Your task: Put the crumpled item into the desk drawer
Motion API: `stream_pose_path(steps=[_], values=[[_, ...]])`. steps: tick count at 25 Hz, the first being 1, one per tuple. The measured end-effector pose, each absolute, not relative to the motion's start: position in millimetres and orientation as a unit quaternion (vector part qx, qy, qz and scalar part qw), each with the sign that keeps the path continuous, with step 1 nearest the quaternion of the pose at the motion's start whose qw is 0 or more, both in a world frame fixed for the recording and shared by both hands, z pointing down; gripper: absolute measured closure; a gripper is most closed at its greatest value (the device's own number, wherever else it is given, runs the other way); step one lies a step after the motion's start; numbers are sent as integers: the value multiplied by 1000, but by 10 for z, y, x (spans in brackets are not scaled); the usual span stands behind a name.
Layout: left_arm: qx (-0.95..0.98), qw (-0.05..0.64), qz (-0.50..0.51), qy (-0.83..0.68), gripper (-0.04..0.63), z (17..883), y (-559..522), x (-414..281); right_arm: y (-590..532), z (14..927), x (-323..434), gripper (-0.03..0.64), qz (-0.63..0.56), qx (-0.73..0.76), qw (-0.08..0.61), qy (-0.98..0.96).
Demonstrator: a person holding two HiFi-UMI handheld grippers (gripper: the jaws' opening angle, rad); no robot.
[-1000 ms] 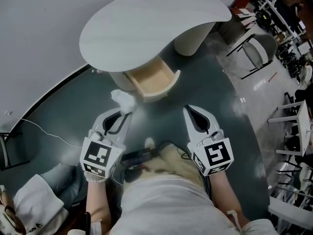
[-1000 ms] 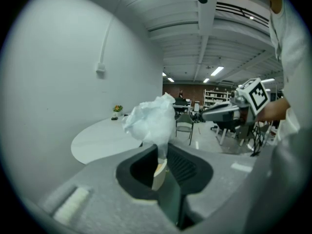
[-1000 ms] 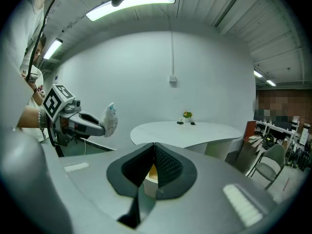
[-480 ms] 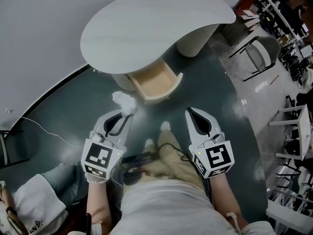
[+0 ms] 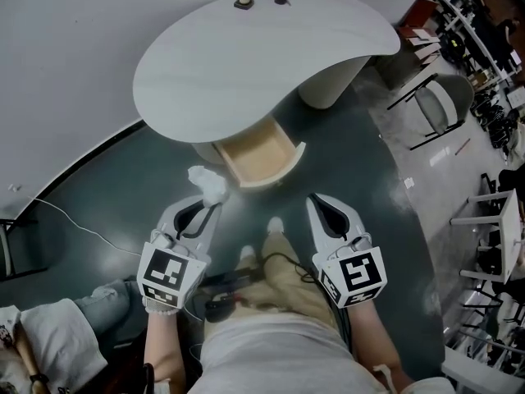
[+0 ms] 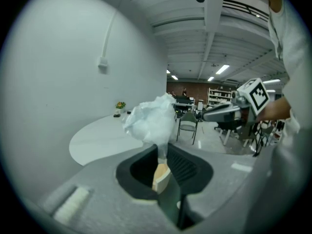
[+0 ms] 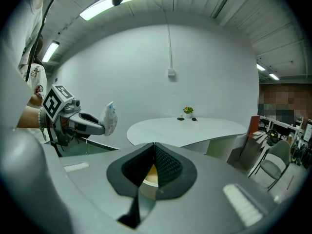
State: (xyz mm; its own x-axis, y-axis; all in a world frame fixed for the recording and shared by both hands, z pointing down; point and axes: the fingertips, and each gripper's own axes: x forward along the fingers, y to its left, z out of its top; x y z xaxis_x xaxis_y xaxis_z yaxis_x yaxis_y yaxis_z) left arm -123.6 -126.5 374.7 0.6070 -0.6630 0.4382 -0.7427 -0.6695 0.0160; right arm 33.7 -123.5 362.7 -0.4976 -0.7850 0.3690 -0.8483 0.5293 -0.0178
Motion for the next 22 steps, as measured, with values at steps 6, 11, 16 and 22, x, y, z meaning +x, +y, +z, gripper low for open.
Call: stream_pose_path(steps=[6,11,16,22], values=[[886,113,209,-398,541,3869,-1428,-1205,-1449,3700,392,612,107,470,163,-861],[886,116,217,-393,541,3992,-1606,-1095,-1598,3819,461,612,116,464,169,-862],[889,121,220,-383,541,4109,-1800,-958,-1725,3920,553,612,125,462,176,-860],[887,120,234,-379,541,4295,-2058,-858,-1920,4078,657,612,135,455,185,-860]])
